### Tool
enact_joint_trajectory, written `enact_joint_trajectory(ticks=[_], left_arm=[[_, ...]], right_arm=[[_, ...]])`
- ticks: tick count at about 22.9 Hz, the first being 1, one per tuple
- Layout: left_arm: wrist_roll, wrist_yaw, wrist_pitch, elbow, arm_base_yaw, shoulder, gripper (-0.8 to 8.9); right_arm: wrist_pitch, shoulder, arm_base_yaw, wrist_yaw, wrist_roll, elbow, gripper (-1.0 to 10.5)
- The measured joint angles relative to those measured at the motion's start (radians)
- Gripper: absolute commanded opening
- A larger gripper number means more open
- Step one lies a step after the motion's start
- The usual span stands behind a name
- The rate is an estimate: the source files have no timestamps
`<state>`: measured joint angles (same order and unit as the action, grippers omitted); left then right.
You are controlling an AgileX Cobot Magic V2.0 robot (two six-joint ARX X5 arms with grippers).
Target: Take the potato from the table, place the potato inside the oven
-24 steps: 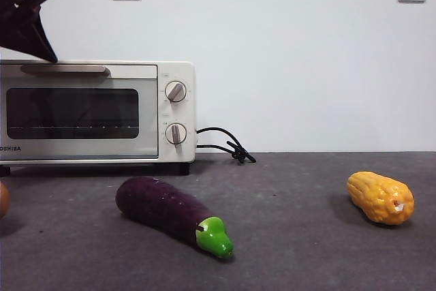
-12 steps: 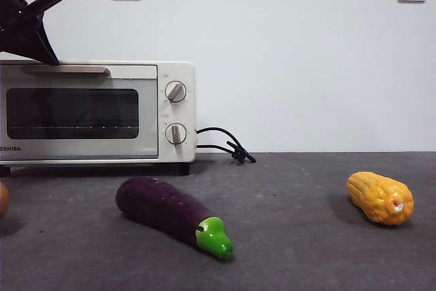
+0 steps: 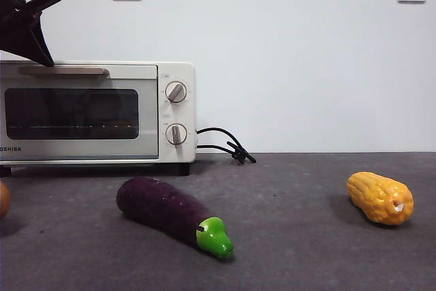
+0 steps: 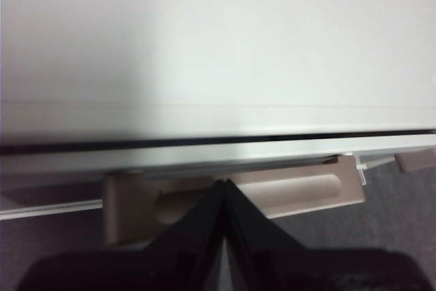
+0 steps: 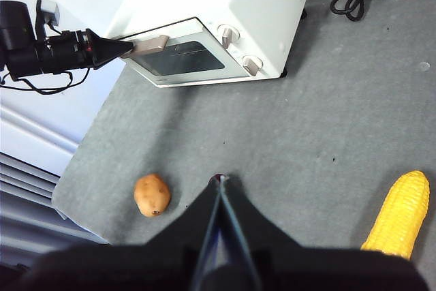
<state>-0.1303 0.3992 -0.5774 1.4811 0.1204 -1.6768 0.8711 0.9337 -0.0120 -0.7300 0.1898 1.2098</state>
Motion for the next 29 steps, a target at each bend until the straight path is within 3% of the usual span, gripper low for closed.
enact_joint_trajectory(ticks=[20,29], left_arm=[[0.121,-0.222,-0.155,0.012,-0.102,0.023,-0.06],[0.149,-0.254,-0.223,0.01,-0.154,0.025,-0.06]], right_arm=[[0.102,-0.064,0.0,-0.011,-0.025,0.0,0.0],[0.143,-0.132,0.0,-0.011,-0.026,0.0,0.0]])
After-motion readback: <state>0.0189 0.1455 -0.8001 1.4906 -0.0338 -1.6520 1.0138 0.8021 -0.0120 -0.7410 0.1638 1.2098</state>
